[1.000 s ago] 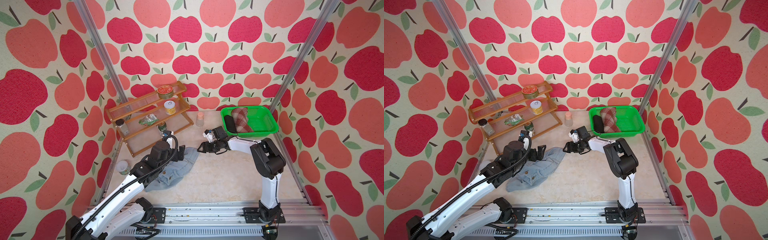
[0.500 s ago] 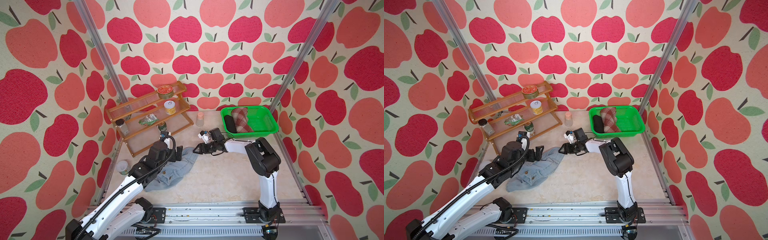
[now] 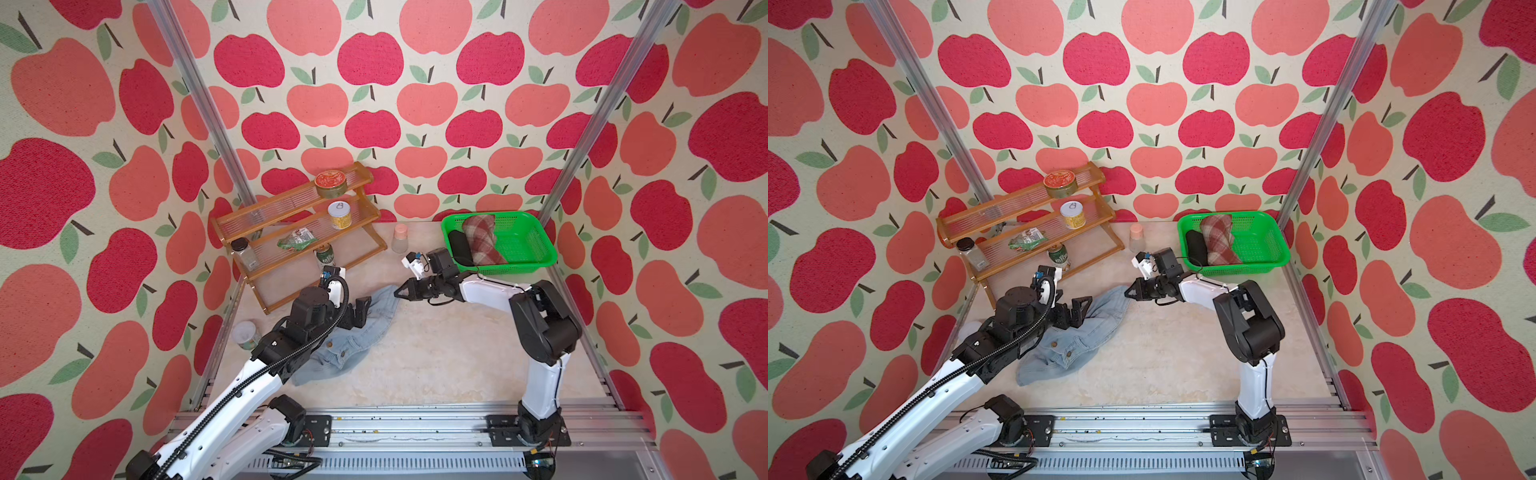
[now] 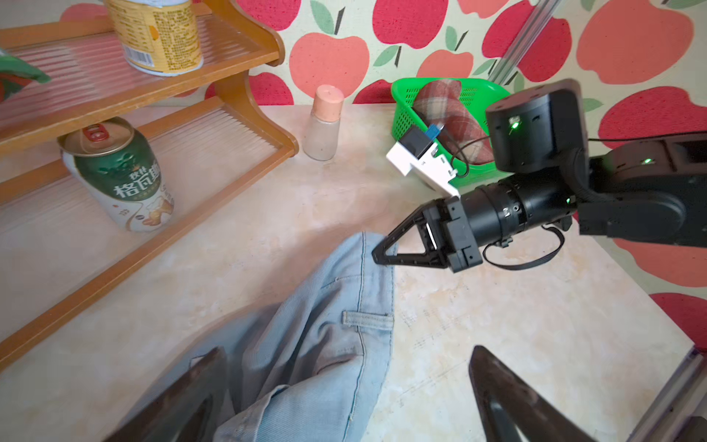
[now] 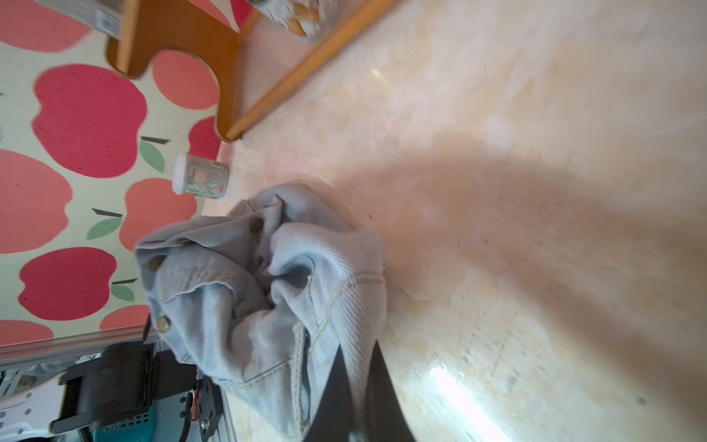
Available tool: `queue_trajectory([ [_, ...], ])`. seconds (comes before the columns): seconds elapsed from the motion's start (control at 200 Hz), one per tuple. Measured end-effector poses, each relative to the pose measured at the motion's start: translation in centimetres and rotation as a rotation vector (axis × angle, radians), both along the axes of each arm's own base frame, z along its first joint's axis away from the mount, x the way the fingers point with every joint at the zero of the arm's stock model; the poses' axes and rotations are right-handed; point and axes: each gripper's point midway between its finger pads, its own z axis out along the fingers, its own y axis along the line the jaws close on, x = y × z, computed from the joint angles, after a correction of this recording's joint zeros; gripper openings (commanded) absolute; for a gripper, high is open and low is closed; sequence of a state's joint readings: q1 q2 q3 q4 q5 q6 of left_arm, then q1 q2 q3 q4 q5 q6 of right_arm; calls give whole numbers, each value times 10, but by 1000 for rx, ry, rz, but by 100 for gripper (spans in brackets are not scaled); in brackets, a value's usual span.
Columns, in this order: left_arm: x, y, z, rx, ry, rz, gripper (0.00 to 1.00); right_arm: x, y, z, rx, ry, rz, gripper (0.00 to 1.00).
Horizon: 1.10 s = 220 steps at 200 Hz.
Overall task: Roll up the skirts
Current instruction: Pick up the skirt from the center of the board, then flatten out the skirt at the center of the board.
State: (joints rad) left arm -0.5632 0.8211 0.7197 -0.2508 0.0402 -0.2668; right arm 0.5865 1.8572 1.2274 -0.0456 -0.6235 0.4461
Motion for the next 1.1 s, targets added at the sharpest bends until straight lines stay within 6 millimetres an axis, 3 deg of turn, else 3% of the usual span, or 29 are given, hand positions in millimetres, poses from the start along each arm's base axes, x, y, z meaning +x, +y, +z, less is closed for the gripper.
queue_trajectory([
  [0.175,-2,-20,-3,-3,4,-92,95,34,-16,136,90,-219,-43,0],
  [0.285,-15,-46,2,2,-37,-207,93,35,-19,211,125,-357,-46,0],
  [0.435,-33,-78,4,35,-93,-341,92,25,-28,275,151,-448,-55,0],
  [0.665,-29,-93,-2,106,-119,-371,95,4,-32,351,208,-545,-51,0],
  [0.765,-29,-102,-1,131,-150,-372,96,-3,-33,357,214,-554,-46,0],
  [0.845,-29,-109,-2,144,-169,-362,96,-1,-39,339,182,-518,-63,0],
  [0.995,-31,-123,-11,199,-201,-366,97,18,-76,256,45,-378,-171,0],
  [1.1,-32,-136,-26,249,-199,-378,97,17,-107,192,-39,-267,-250,0],
])
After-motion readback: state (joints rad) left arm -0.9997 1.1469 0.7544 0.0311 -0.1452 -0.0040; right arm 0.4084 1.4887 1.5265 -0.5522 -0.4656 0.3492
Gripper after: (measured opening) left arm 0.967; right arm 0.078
